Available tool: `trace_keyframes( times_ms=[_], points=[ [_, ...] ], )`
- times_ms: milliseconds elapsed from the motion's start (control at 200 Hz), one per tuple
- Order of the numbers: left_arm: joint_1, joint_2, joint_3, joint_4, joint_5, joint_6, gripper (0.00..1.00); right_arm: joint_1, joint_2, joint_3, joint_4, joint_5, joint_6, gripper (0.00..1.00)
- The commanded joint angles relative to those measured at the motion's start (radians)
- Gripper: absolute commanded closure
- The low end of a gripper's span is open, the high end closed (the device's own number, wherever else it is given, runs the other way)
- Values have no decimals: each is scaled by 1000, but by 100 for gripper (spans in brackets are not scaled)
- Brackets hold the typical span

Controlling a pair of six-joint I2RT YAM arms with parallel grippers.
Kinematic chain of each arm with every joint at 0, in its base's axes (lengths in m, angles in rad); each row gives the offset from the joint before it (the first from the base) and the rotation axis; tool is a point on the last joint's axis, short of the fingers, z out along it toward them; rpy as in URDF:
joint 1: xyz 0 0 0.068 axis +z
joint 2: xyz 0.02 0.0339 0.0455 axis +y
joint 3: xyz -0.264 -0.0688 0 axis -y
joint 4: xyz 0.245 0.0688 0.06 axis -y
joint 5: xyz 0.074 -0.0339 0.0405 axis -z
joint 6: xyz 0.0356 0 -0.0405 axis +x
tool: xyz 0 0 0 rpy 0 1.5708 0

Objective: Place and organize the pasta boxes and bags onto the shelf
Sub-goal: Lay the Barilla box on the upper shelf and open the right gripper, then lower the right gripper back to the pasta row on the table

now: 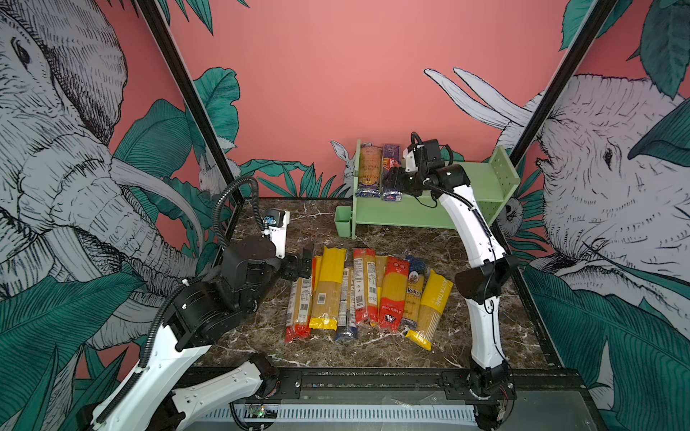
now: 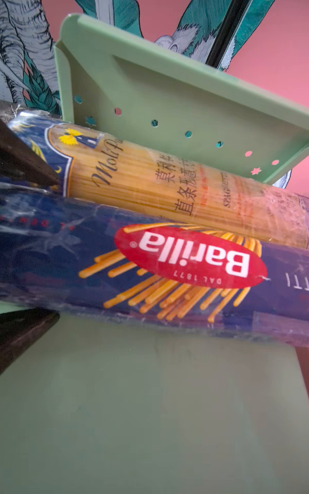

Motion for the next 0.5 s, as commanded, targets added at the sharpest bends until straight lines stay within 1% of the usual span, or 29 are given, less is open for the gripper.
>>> trace_keyframes(
  times_ms=[0, 150, 290, 370, 495],
  points=[
    [4, 18, 10, -12, -29, -7, 1, 2, 42, 64, 41, -61, 20, 28],
    [5, 23, 11, -1, -34, 5, 1, -27, 16, 66, 29, -35, 20, 26],
    [4, 21, 16, -2, -38, 24, 1, -38, -68, 26, -31, 35, -39, 22],
    [5, 16, 14, -2, -34, 30, 1, -36, -142, -35, -61, 63, -68, 21],
    [5, 6, 6, -8, -14, 35, 1, -12, -294, -223, -72, 128, -92, 20]
  ],
)
